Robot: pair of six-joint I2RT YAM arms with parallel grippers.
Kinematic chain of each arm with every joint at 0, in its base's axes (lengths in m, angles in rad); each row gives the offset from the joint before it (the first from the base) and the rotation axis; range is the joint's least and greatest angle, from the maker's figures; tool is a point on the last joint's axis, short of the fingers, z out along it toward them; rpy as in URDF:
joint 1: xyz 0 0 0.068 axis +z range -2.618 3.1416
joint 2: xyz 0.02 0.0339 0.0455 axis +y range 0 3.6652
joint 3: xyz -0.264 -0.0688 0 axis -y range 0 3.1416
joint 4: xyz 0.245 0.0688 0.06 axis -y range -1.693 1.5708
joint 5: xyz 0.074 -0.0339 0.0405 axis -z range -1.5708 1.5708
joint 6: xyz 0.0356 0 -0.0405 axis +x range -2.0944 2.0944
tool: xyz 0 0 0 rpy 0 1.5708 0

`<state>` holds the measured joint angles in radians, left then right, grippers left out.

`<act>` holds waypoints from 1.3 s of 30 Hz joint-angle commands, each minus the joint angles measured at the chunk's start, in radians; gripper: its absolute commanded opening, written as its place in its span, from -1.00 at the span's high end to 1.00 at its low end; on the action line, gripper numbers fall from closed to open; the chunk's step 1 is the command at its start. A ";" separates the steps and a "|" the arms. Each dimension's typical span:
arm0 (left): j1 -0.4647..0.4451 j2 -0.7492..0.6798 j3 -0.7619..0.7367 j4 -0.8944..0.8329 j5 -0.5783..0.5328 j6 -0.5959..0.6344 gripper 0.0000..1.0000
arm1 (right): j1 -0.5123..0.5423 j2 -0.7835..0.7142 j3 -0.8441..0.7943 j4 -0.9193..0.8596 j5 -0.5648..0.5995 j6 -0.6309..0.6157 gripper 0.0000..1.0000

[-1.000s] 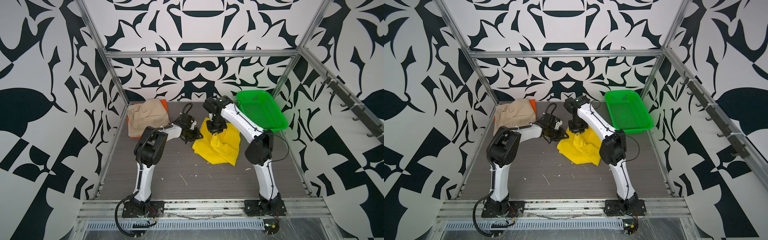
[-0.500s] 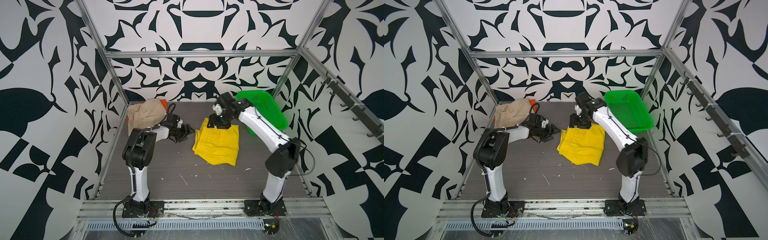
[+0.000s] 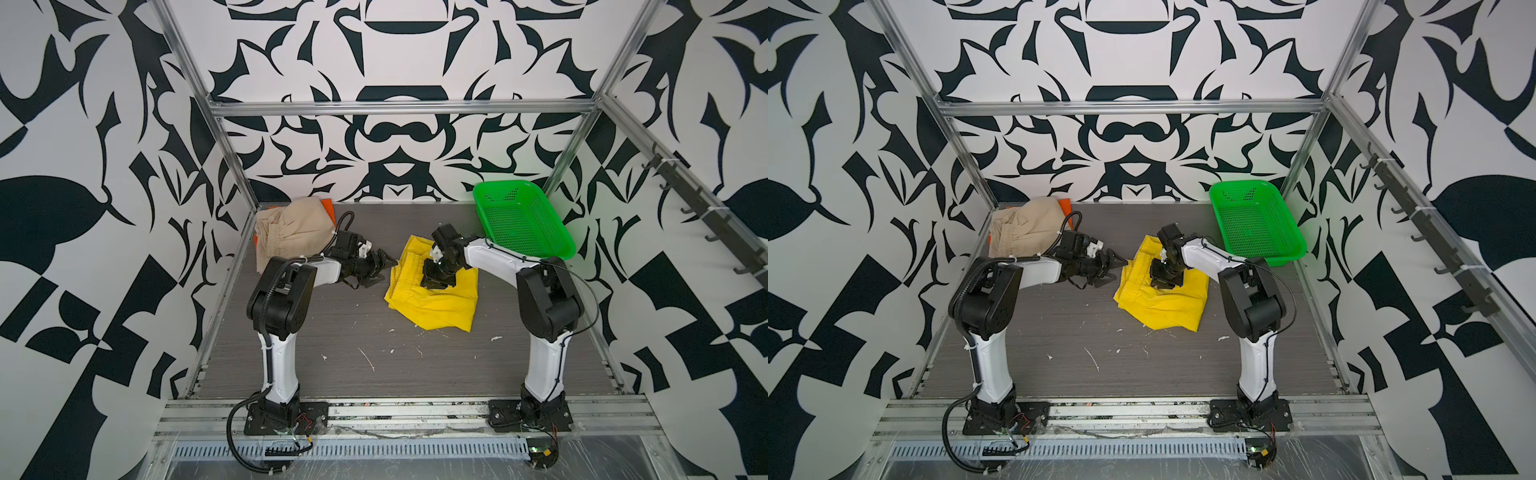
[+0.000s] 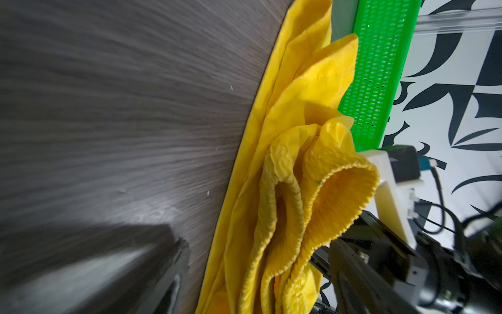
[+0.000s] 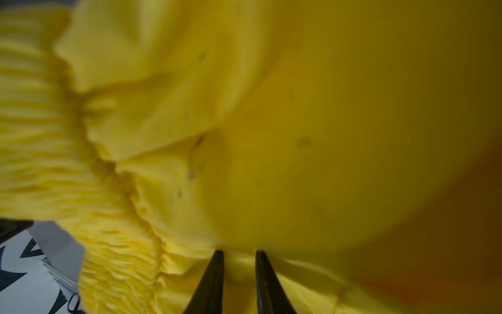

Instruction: Fold and stack the shorts

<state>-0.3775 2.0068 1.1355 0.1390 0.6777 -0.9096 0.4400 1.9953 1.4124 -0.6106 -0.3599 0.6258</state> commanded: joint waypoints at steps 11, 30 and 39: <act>-0.103 0.104 0.030 0.026 0.034 -0.006 -0.68 | -0.016 0.034 -0.076 0.157 -0.006 0.064 0.71; -0.168 -0.031 0.190 -0.261 -0.163 0.224 0.78 | -0.057 -0.173 -0.188 0.281 0.001 0.097 0.44; -0.119 -0.106 0.502 -0.732 -0.410 0.541 1.00 | -0.098 -0.450 -0.265 0.250 0.050 0.054 -0.06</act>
<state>-0.5293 1.9465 1.5528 -0.3985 0.3729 -0.5148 0.3466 1.6009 1.1816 -0.3508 -0.3355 0.6983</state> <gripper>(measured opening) 0.186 0.526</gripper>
